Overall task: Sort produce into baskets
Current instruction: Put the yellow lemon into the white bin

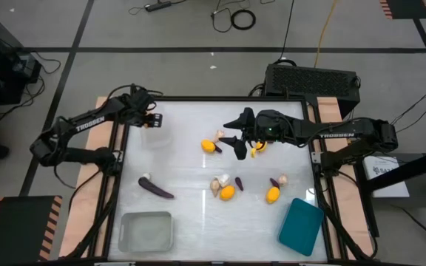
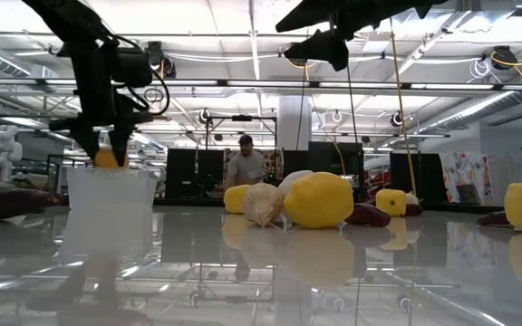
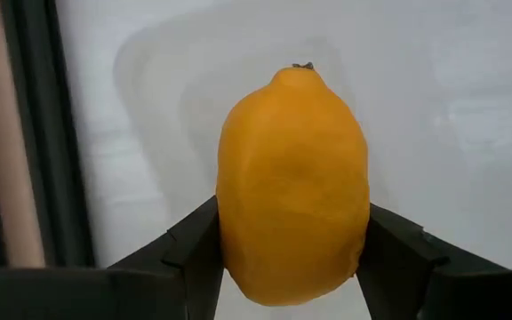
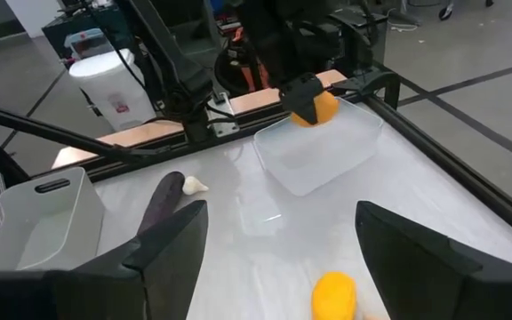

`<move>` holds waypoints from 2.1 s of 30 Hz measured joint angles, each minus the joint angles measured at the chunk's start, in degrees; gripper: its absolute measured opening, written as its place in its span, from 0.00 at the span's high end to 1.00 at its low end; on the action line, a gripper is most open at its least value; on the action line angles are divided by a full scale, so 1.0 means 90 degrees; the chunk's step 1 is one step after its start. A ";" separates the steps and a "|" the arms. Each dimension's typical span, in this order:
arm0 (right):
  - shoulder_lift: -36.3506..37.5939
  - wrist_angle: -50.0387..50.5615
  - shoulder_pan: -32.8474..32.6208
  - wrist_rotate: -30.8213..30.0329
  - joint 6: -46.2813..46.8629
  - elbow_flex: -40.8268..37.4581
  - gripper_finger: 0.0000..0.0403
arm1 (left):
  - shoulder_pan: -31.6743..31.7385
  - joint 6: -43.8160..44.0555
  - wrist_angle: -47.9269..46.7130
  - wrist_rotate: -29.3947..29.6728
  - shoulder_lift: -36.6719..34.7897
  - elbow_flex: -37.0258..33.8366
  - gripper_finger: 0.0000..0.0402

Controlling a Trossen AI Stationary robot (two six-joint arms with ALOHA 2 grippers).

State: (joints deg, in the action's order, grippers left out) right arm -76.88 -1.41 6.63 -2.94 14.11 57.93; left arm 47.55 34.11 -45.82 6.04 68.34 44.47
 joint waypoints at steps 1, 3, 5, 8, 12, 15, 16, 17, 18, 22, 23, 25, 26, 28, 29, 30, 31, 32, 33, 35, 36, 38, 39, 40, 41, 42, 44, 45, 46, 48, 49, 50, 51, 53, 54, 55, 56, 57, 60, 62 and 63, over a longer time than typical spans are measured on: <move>0.0000 -0.0005 0.0000 0.0000 -0.0002 0.0000 0.31 | 0.0032 0.0000 0.0157 0.0004 0.0039 0.0000 0.48; 0.0000 -0.0005 0.0001 0.0000 -0.0002 0.0000 0.31 | 0.0142 -0.0002 0.0262 0.0005 0.0194 0.0005 0.48; 0.0000 -0.0005 0.0002 0.0000 -0.0024 0.0000 0.31 | 0.0271 -0.0058 0.0274 0.0005 0.0437 0.0005 0.48; 0.0000 -0.0005 0.0000 0.0000 -0.0024 0.0000 0.31 | 0.0367 -0.0283 0.0354 -0.0062 0.0845 0.0005 0.48; 0.0000 -0.0005 0.0000 0.0000 -0.0024 0.0000 0.31 | 0.0384 -0.0485 0.0638 -0.0119 0.1269 0.0005 0.48; 0.0000 -0.0002 0.0000 0.0002 -0.0024 0.0000 0.31 | 0.0384 -0.0571 0.0884 -0.0102 0.1478 0.0005 0.48; 0.0000 -0.0002 0.0000 0.0002 -0.0022 0.0000 0.31 | 0.0382 -0.0635 0.0961 -0.0077 0.1546 0.0005 0.48; 0.0000 -0.0003 0.0000 0.0005 -0.0004 0.0000 0.31 | 0.0381 -0.0730 0.1039 -0.0054 0.1607 0.0005 0.48; 0.0000 -0.0002 0.0000 0.0005 0.0000 0.0000 0.31 | 0.0384 -0.0865 0.1133 -0.0039 0.1668 0.0005 0.48; 0.0000 -0.0002 0.0000 0.0005 -0.0002 0.0000 0.31 | 0.0384 -0.1279 0.1572 -0.0009 0.1911 0.0005 0.48; 0.0000 -0.0002 0.0000 0.0005 -0.0002 0.0000 0.31 | 0.0381 -0.1352 0.1726 -0.0020 0.1972 0.0005 0.48; 0.0000 -0.0002 0.0000 0.0005 -0.0004 0.0000 0.31 | 0.0383 -0.1479 0.1950 -0.0127 0.2090 0.0005 0.48; 0.0000 -0.0002 0.0001 0.0005 -0.0005 0.0000 0.31 | 0.0381 -0.1540 0.2052 -0.0201 0.2148 0.0006 0.48; 0.0000 -0.0002 0.0000 0.0005 -0.0022 0.0000 0.31 | 0.0367 -0.1667 0.2193 -0.0266 0.2228 0.0017 0.48; 0.0000 -0.0002 0.0002 0.0005 -0.0024 0.0000 0.31 | 0.0348 -0.1710 0.2258 -0.0272 0.2259 0.0024 0.48; 0.0000 -0.0002 0.0002 0.0006 -0.0024 0.0000 0.31 | 0.0329 -0.1778 0.2319 -0.0270 0.2278 0.0024 0.48; 0.0000 -0.0002 0.0002 0.0005 -0.0027 0.0000 0.31 | 0.0312 -0.1883 0.2393 -0.0273 0.2293 0.0024 0.48; 0.0000 -0.0001 0.0002 0.0006 -0.0027 0.0000 0.31 | 0.0290 -0.2028 0.2477 -0.0287 0.2303 0.0024 0.48; 0.0000 -0.0002 0.0004 0.0005 -0.0028 0.0000 0.31 | 0.0266 -0.2197 0.2536 -0.0296 0.2311 0.0034 0.48; 0.0000 -0.0002 0.0007 0.0005 -0.0075 0.0000 0.31 | 0.0226 -0.2483 0.2595 -0.0324 0.2326 0.0095 0.48; 0.0000 -0.0001 0.0014 0.0005 -0.0135 0.0000 0.31 | 0.0200 -0.2610 0.2610 -0.0328 0.2329 0.0125 0.48; 0.0000 -0.0002 0.0015 0.0005 -0.0220 0.0000 0.31 | 0.0173 -0.2816 0.2656 -0.0334 0.2325 0.0183 0.48; 0.0000 -0.0002 0.0018 0.0003 -0.0252 0.0000 0.31 | 0.0161 -0.2879 0.2657 -0.0334 0.2324 0.0196 0.48; 0.0000 -0.0002 0.0018 0.0005 -0.0290 0.0000 0.31 | 0.0158 -0.2902 0.2649 -0.0334 0.2324 0.0203 0.48; 0.0000 -0.0002 0.0019 0.0003 -0.0309 0.0000 0.31 | 0.0160 -0.2898 0.2646 -0.0334 0.2324 0.0203 0.48; 0.0000 -0.0002 0.0019 0.0005 -0.0313 0.0000 0.31 | 0.0160 -0.2879 0.2635 -0.0333 0.2324 0.0204 0.48; 0.0000 -0.0002 0.0019 0.0003 -0.0313 0.0000 0.31 | 0.0160 -0.2816 0.2591 -0.0317 0.2324 0.0205 0.48; 0.0000 -0.0002 0.0019 0.0005 -0.0315 0.0000 0.31 | 0.0160 -0.2764 0.2530 -0.0296 0.2321 0.0209 0.48; 0.0000 -0.0002 0.0019 0.0003 -0.0316 0.0000 0.31 | 0.0160 -0.2708 0.2448 -0.0283 0.2317 0.0209 0.47; 0.0000 -0.0002 0.0019 0.0004 -0.0316 0.0000 0.31 | 0.0160 -0.2664 0.2314 -0.0272 0.2316 0.0209 0.44; 0.0000 -0.0002 0.0019 0.0003 -0.0316 0.0000 0.31 | 0.0160 -0.2656 0.2240 -0.0269 0.2316 0.0214 0.42; 0.0000 -0.0002 0.0017 0.0005 -0.0316 0.0000 0.31 | 0.0160 -0.2622 0.2132 -0.0267 0.2316 0.0241 0.40; 0.0000 -0.0002 0.0018 0.0005 -0.0316 0.0000 0.31 | 0.0160 -0.2603 0.2017 -0.0264 0.2316 0.0283 0.38; 0.0000 -0.0002 0.0019 0.0005 -0.0318 0.0000 0.31 | 0.0160 -0.2538 0.1831 -0.0260 0.2314 0.0402 0.34; 0.0000 -0.0002 0.0019 0.0003 -0.0318 0.0000 0.31 | 0.0160 -0.2538 0.1713 -0.0262 0.2309 0.0478 0.32; 0.0000 -0.0002 0.0019 0.0005 -0.0318 0.0000 0.31 | 0.0160 -0.2543 0.1581 -0.0263 0.2287 0.0560 0.31; 0.0000 -0.0002 0.0019 0.0004 -0.0318 0.0000 0.31 | 0.0160 -0.2562 0.1463 -0.0265 0.2246 0.0644 0.29; 0.0000 -0.0003 0.0019 0.0003 -0.0318 0.0000 0.31 | 0.0160 -0.2627 0.1382 -0.0263 0.2191 0.0729 0.28; 0.0000 -0.0005 0.0019 0.0003 -0.0318 0.0000 0.31 | 0.0159 -0.2715 0.1085 -0.0263 0.1961 0.0965 0.26; 0.0000 -0.0005 0.0019 0.0005 -0.0318 0.0000 0.31 | 0.0160 -0.2715 0.0841 -0.0265 0.1773 0.1151 0.26; 0.0000 -0.0005 0.0019 0.0005 -0.0318 0.0000 0.31 | 0.0158 -0.2717 0.0749 -0.0283 0.1657 0.1235 0.26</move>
State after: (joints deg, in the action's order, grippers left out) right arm -76.88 -1.45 6.81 -2.90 11.25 57.93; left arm 48.97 9.65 -39.08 3.50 83.25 55.58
